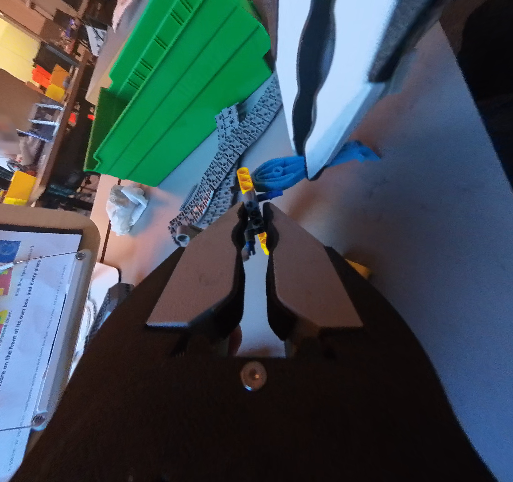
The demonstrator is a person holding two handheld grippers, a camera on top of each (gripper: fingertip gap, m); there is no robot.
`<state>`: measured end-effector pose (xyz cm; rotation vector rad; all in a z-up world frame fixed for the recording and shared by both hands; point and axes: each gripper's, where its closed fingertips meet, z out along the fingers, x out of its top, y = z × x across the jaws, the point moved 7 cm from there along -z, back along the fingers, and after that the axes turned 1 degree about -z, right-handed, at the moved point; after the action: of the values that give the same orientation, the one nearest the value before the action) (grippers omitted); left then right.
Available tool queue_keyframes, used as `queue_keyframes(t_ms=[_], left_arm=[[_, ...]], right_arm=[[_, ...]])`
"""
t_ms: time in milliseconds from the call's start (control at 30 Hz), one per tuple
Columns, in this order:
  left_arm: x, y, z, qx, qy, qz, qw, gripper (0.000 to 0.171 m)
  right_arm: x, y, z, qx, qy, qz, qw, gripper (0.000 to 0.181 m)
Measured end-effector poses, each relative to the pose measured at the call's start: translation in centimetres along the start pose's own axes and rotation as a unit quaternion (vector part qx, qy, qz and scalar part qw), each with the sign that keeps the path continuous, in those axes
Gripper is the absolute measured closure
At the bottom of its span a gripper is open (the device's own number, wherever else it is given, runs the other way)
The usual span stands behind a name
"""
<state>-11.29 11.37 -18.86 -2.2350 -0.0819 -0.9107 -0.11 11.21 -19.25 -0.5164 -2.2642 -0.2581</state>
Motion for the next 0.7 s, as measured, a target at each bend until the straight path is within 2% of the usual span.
queue_keyframes(t_ms=[33, 100, 133, 200, 300, 367, 433, 500, 633, 700], left_arm=[[0.2, -0.1, -0.4, 0.003, 0.021, -0.007, 1.0, 0.163], [1.0, -0.5, -1.4, 0.008, 0.062, -0.025, 0.998, 0.164], [1.1, -0.5, -1.6, 0.007, 0.067, -0.018, 0.998, 0.164], [1.2, -0.2, -2.0, -0.006, 0.084, 0.012, 0.996, 0.165], [0.9, -0.3, -3.0, -0.037, 0.124, 0.024, 0.991, 0.164], [0.8, 0.0, -3.5, -0.062, 0.153, 0.031, 0.986, 0.163], [1.1, 0.2, -3.7, -0.055, 0.157, 0.045, 0.985, 0.164], [1.4, 0.3, -3.6, -0.04, 0.167, 0.062, 0.983, 0.164], [1.7, 0.1, -3.8, -0.027, 0.17, 0.058, 0.983, 0.165], [1.4, -0.3, -3.7, -0.015, 0.158, 0.054, 0.986, 0.165]], right_arm=[[-0.1, 0.2, -0.1, 0.067, 0.032, 0.067, 0.995, 0.174], [-0.2, 0.5, -0.4, 0.219, 0.106, 0.198, 0.949, 0.173], [-0.3, 0.4, -0.5, 0.27, 0.129, 0.228, 0.927, 0.174], [-0.7, 0.0, -0.2, 0.351, 0.138, 0.254, 0.891, 0.173], [-0.9, -0.1, -0.4, 0.468, 0.155, 0.296, 0.818, 0.173], [-1.0, -0.2, -0.6, 0.51, 0.142, 0.288, 0.798, 0.173], [-0.8, -0.6, -0.6, 0.52, 0.127, 0.274, 0.799, 0.173], [-0.6, -1.2, -0.4, 0.503, 0.119, 0.253, 0.818, 0.173], [0.2, -1.8, -0.7, 0.405, 0.121, 0.186, 0.887, 0.173], [0.5, -1.4, -0.9, 0.35, 0.117, 0.177, 0.912, 0.173]])
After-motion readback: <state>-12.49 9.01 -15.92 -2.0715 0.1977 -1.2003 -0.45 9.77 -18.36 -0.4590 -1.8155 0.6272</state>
